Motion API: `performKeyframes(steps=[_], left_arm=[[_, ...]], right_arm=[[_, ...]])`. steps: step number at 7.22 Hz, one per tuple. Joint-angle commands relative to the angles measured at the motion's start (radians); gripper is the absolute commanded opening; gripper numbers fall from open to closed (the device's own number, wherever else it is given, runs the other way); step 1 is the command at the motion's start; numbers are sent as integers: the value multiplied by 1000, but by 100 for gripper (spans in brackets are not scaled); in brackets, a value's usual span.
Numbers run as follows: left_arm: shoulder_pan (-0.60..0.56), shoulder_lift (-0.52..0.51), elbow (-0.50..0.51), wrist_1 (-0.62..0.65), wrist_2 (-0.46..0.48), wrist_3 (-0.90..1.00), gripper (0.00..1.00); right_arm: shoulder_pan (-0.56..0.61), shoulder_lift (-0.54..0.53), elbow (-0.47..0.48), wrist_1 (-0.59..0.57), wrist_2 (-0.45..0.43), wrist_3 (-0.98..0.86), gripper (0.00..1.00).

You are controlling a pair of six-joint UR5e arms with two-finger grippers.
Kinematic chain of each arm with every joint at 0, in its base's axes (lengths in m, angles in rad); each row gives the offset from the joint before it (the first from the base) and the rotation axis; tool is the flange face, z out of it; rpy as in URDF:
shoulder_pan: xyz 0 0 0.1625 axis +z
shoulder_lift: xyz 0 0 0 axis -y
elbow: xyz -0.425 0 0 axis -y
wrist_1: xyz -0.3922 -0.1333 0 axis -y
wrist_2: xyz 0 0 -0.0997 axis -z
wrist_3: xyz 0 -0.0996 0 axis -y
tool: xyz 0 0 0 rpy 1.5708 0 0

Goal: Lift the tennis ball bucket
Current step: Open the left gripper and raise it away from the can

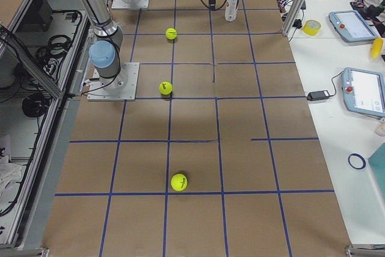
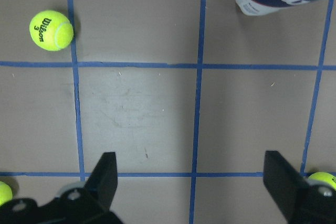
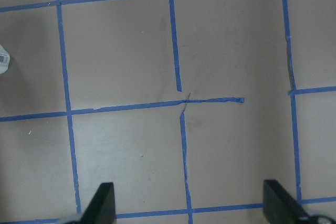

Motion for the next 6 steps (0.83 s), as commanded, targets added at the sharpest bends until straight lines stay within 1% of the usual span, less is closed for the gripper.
performKeyframes(steps=[1,4,6], left_arm=[[-1,28,-14,-14,22,0,100],[-1,34,-6,-21,31,0,100],[7,37,-8,-23,31,7,100]], right_arm=[[0,-1,0,4,2,-4,100],[0,-1,1,15,3,-4,100],[6,-4,0,16,25,7,100]])
